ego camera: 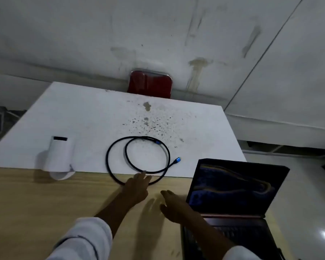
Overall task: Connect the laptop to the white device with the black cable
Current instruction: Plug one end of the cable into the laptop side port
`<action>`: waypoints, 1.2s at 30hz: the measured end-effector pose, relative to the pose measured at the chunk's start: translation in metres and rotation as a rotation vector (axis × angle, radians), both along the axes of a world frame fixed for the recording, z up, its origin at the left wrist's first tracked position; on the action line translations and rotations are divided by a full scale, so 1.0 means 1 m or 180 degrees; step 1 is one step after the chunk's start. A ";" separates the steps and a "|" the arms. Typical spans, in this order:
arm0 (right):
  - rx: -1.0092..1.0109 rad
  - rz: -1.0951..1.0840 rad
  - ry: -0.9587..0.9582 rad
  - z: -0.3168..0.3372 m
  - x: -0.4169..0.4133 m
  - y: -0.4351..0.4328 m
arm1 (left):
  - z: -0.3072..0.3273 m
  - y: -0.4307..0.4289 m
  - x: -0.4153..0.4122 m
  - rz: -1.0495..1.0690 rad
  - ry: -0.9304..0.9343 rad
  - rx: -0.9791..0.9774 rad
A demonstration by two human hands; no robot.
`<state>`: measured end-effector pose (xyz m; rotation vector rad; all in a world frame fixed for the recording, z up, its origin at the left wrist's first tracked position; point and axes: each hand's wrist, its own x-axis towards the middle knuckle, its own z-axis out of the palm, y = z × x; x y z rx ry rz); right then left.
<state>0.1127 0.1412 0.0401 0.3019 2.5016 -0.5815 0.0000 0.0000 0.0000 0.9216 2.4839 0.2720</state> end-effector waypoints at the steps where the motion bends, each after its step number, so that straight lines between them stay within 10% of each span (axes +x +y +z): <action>1: -0.0056 -0.0078 -0.0021 -0.006 -0.006 0.004 | -0.009 0.007 -0.008 -0.0051 0.0056 -0.0037; 14: -0.0061 -0.0250 0.0266 -0.059 -0.026 0.015 | -0.049 -0.018 0.009 0.0038 0.1147 -0.0230; 22: 0.0631 0.0655 0.0358 -0.078 0.026 -0.008 | -0.055 -0.111 0.099 0.0265 0.0956 -0.0271; 30: 0.0419 0.0481 0.1051 -0.091 0.107 -0.043 | -0.037 -0.126 0.143 0.0679 0.0566 -0.0825; 36: -0.0352 -0.0170 0.0940 -0.088 0.121 -0.037 | -0.022 -0.086 0.162 0.0257 0.0610 -0.0036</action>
